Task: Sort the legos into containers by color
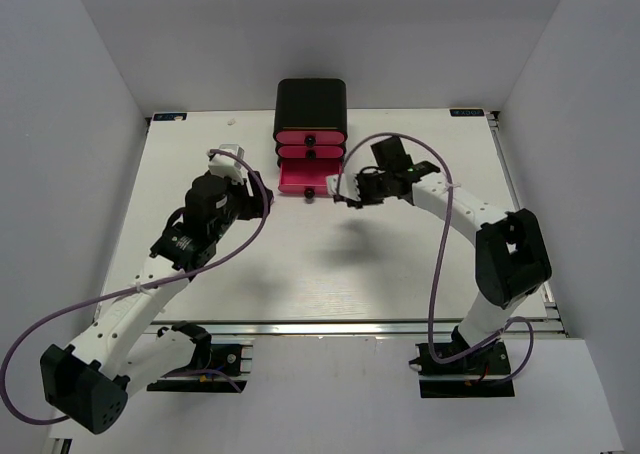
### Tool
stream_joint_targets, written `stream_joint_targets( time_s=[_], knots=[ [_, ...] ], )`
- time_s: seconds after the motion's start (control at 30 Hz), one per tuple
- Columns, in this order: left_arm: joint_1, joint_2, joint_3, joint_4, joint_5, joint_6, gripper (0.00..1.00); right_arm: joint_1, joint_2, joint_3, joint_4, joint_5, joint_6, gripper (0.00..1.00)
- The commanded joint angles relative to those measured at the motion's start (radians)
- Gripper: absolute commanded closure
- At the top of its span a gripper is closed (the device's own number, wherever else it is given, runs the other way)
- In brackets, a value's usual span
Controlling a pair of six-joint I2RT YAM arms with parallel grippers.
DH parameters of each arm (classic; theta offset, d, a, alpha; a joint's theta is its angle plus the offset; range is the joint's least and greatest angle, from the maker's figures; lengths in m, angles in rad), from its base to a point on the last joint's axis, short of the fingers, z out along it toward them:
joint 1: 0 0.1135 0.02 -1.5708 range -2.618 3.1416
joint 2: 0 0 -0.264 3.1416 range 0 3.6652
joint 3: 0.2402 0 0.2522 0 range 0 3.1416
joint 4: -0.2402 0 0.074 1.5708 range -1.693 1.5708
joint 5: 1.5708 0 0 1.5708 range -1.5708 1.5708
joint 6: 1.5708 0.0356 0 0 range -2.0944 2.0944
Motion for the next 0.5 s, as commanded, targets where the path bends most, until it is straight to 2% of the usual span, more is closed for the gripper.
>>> stream_joint_targets(
  time_s=[0.0,0.1,0.2,0.23,0.3,0.47],
  knots=[
    [0.006,0.013,-0.005,-0.015,-0.025,0.002,0.24,0.056,0.005,0.089,0.289,0.068,0.346,1.0],
    [0.006,0.022,-0.005,-0.018,-0.04,0.005,0.24,0.108,0.094,0.194,0.32,0.164,0.366,0.99],
    [0.006,0.031,-0.005,-0.019,-0.049,0.008,0.24,0.137,0.186,0.277,0.331,0.247,0.39,0.92],
    [0.006,0.034,-0.006,-0.021,-0.057,0.008,0.24,0.142,0.229,0.32,0.334,0.262,0.4,0.86],
    [0.006,0.037,-0.005,-0.022,-0.063,0.01,0.23,0.156,0.264,0.363,0.334,0.295,0.406,0.81],
    [0.006,0.052,-0.005,-0.027,-0.075,0.011,0.23,0.171,0.35,0.437,0.334,0.356,0.42,0.55]
  ],
)
